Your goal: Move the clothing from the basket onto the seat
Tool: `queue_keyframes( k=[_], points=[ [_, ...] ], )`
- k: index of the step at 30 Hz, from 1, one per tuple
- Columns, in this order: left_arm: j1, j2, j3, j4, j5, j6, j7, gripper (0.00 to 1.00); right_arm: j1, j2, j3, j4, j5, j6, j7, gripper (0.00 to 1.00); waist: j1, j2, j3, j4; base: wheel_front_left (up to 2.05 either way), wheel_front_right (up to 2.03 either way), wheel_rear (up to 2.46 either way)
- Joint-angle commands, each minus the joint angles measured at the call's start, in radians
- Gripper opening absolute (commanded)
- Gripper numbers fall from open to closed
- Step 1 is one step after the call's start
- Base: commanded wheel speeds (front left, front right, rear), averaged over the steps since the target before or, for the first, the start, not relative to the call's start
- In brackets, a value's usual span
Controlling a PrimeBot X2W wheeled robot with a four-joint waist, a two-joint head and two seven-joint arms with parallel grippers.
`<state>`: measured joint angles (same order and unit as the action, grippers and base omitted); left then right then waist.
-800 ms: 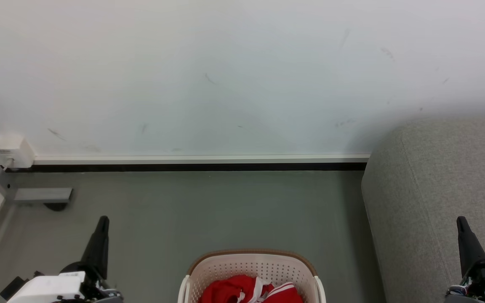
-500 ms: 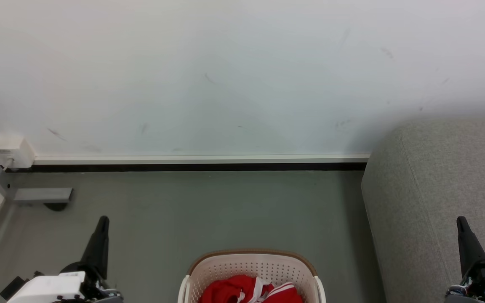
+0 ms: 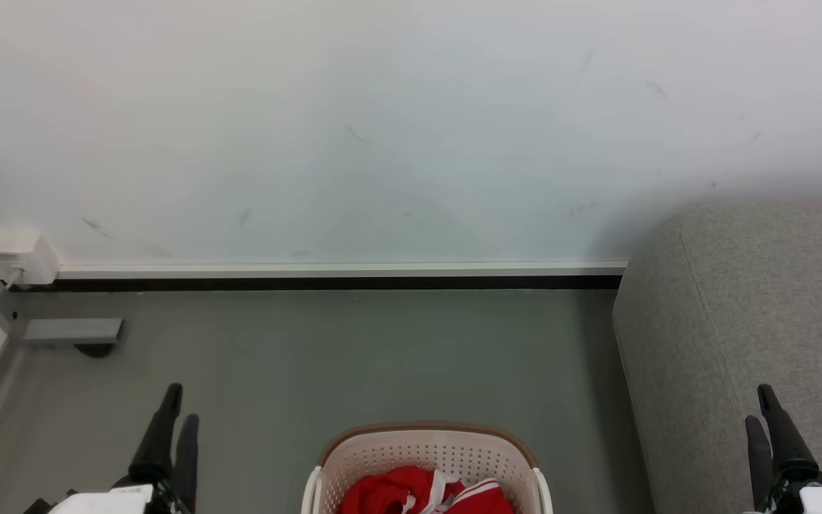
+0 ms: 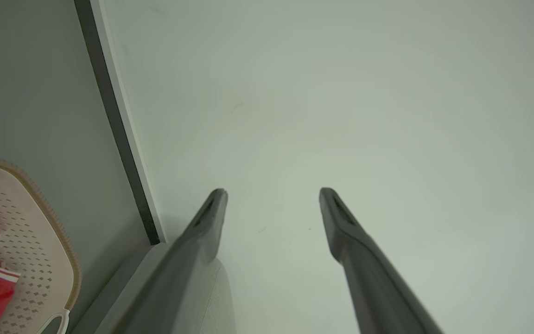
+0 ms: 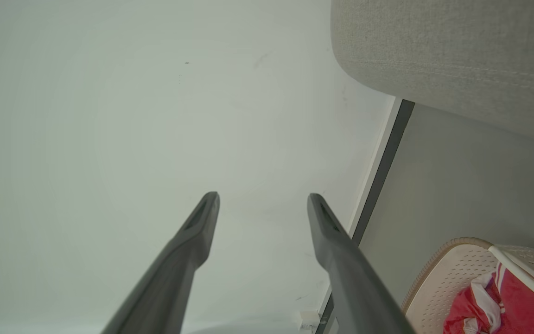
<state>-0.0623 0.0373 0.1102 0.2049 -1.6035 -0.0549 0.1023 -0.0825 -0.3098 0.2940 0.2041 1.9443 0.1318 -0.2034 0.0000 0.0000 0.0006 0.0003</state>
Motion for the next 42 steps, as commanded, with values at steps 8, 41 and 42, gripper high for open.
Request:
queue_keyframes(
  k=[8,41,42],
  points=[
    [-0.015,0.005,-0.005,-0.039,-0.001,-0.013,-0.046,1.00,-0.028,0.021,-0.010,-0.056,-0.053,0.000,-0.007,1.00,0.0000,0.0000,0.001,0.001,0.00,0.00,0.00],
    [-0.011,0.009,-0.010,-0.130,0.448,-0.039,-0.174,1.00,-0.066,0.096,-0.036,-0.035,-0.556,-0.001,-0.029,1.00,0.0000,0.0000,0.001,-0.008,0.00,0.00,0.00],
    [-0.010,0.010,-0.011,-0.133,0.463,-0.039,-0.177,1.00,-0.068,0.098,-0.036,-0.032,-0.575,-0.001,-0.030,1.00,0.0000,0.0000,0.000,-0.008,0.00,0.00,0.00]
  ],
)
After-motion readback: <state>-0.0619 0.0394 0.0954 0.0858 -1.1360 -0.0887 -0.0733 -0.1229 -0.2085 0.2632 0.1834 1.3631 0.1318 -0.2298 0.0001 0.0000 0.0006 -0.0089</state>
